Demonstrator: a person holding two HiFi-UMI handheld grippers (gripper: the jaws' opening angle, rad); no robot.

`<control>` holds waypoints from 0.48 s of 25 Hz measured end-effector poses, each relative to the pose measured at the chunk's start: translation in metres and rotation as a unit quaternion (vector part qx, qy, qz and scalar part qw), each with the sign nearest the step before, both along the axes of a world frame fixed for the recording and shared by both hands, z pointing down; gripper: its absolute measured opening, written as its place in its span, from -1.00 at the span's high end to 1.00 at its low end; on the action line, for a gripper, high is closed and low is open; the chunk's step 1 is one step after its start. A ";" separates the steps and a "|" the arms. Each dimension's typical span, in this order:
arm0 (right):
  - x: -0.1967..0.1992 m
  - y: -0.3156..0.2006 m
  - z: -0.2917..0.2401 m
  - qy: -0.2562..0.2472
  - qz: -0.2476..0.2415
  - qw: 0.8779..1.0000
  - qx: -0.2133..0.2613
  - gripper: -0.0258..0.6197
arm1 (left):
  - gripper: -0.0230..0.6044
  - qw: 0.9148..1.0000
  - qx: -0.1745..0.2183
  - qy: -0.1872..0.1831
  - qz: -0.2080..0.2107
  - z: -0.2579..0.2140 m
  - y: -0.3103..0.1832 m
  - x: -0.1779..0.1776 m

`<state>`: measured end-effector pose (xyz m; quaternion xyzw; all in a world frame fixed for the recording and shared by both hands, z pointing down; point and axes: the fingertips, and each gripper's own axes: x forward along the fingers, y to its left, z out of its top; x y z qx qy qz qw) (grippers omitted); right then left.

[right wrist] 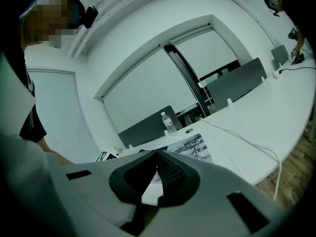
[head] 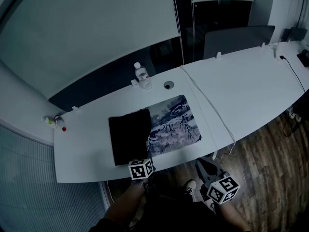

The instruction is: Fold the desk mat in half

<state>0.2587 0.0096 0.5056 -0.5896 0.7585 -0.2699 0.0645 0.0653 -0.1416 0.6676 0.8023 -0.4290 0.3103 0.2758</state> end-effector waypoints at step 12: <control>0.030 0.019 0.000 -0.007 0.002 1.000 0.005 0.86 | 0.82 1.000 0.003 -0.007 0.006 -0.004 0.011 0.037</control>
